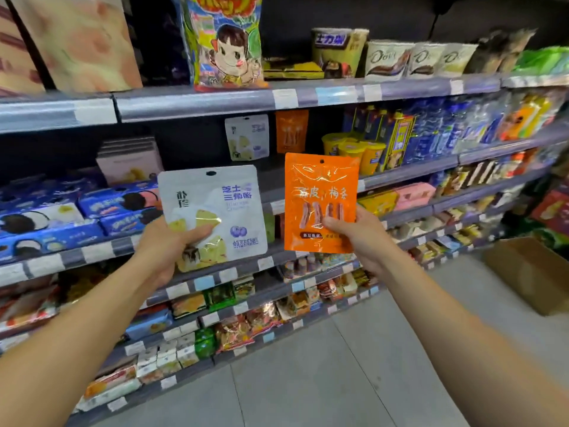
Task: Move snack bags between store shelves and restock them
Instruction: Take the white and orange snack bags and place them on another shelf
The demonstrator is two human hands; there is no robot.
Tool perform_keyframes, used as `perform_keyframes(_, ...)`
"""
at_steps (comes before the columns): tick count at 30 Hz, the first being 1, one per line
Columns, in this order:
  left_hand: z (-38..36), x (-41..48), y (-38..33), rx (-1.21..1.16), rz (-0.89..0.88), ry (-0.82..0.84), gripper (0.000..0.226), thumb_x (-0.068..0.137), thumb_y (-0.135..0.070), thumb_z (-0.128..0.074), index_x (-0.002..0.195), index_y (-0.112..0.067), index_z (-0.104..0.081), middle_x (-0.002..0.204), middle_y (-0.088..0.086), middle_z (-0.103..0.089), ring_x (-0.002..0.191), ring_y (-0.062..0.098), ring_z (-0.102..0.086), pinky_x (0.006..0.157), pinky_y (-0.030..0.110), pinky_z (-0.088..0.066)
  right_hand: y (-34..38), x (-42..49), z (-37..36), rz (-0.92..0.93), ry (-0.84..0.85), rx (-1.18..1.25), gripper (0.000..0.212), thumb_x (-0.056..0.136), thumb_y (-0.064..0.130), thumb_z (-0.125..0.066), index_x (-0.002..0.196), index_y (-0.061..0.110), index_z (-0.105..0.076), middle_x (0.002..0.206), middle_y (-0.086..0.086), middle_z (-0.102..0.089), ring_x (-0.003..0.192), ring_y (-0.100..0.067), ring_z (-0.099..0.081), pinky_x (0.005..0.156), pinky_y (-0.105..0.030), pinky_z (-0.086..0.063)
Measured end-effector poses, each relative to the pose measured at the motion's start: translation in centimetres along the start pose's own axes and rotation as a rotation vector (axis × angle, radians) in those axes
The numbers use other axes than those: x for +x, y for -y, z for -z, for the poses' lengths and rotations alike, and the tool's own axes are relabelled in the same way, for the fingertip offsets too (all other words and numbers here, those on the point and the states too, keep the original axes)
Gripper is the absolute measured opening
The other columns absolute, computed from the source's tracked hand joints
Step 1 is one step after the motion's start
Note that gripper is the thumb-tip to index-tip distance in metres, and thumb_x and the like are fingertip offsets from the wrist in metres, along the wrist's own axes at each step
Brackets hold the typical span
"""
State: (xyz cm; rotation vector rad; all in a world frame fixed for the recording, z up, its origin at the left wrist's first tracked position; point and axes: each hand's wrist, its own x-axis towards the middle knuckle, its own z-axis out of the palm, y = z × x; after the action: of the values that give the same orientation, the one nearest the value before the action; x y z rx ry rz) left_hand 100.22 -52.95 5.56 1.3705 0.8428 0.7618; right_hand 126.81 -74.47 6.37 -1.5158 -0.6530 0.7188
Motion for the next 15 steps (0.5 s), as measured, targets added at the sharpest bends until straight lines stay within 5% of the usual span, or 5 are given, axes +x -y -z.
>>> perform_keyframes(8,-6.1,13.8,1.3,-0.048,-0.010,-0.099,0.039,0.071,-0.004,-0.083,0.106,-0.019,-0.072,0.098,0.002,-0.078,0.090,0.022,-0.074,0.079,0.040,-0.059,-1.4,16.1,1.6,0.006,0.014,-0.054,0.030,0.083,0.016,-0.077,0.111,0.020,-0.067,0.108,-0.003,-0.075,0.099,-0.022,-0.072,0.090,-0.045,-0.056)
perform_keyframes(15,-10.4,24.1,1.8,-0.020,-0.018,-0.151,0.033,0.069,-0.007,-0.085,0.092,-0.027,-0.070,0.077,-0.014,-0.077,0.073,0.007,-0.074,0.050,0.019,-0.055,-2.8,28.7,2.9,0.041,-0.067,-0.090,0.038,0.085,0.006,-0.073,0.120,0.014,-0.061,0.113,-0.006,-0.071,0.102,-0.024,-0.068,0.089,-0.047,-0.055)
